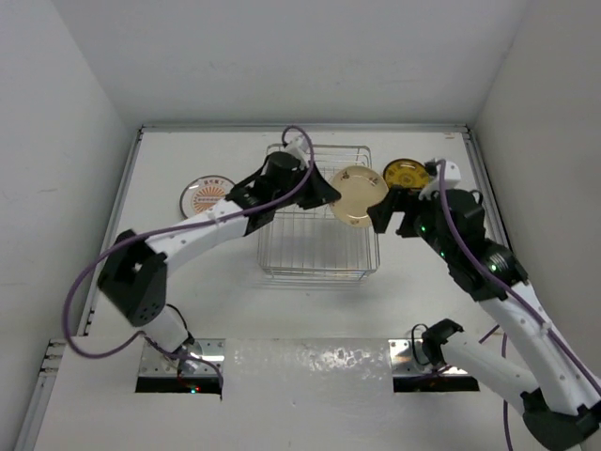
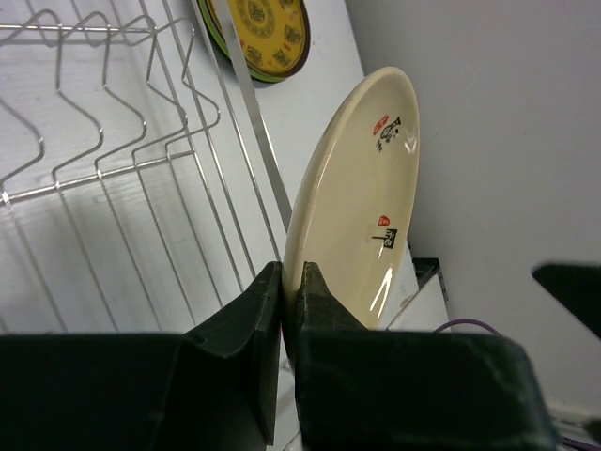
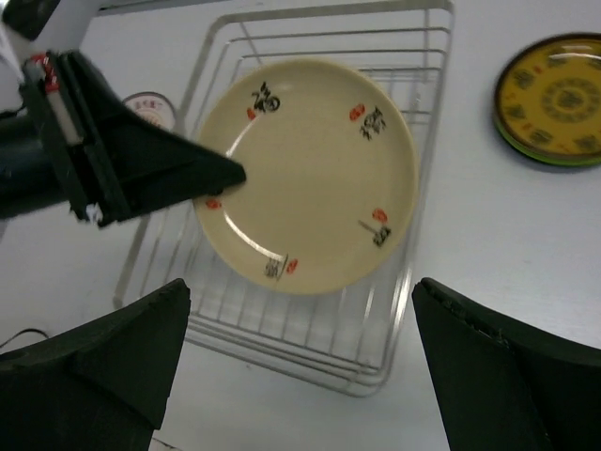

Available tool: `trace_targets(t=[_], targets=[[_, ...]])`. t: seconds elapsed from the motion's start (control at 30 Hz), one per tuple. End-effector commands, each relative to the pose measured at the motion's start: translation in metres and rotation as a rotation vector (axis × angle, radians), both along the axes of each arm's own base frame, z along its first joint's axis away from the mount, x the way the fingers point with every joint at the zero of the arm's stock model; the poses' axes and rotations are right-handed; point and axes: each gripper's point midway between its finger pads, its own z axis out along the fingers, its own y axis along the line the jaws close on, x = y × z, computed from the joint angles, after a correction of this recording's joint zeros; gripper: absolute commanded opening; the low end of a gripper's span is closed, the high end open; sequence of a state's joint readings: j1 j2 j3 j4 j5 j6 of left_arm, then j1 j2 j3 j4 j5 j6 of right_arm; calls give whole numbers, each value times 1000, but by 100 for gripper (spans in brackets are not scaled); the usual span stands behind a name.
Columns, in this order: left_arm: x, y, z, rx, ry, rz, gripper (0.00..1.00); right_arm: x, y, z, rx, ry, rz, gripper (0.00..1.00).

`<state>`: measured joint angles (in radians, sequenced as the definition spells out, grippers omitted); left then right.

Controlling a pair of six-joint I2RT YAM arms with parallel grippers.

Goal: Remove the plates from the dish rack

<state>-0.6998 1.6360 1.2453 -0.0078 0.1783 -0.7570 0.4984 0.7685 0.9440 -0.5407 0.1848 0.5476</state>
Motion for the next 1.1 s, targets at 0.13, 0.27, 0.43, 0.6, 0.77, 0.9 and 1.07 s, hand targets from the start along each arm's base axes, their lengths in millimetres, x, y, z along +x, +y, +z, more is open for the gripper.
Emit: trace_targets(t=[0.13,0.27,0.43,0.6,0.77,0.9,1.07], targets=[[-23,64,61,-90,-175,144,0,37,67,43,59,-74,321,99],[-40,88,81,-115,-227,145,0,54,69,42,87,-95,352,97],[-49,105,82,-129,-276,136,0,54,92,52,347,-105,572,72],[-53,108,79,-170,-288,77,0,50,104,57,555,-74,693,56],[-54,106,84,-191,-308,60,0,59,108,41,573,-24,693,58],[-49,103,83,-190,-305,62,0,63,108,33,554,-12,690,43],[-39,99,77,-190,-284,77,7,69,106,14,538,54,663,0]])
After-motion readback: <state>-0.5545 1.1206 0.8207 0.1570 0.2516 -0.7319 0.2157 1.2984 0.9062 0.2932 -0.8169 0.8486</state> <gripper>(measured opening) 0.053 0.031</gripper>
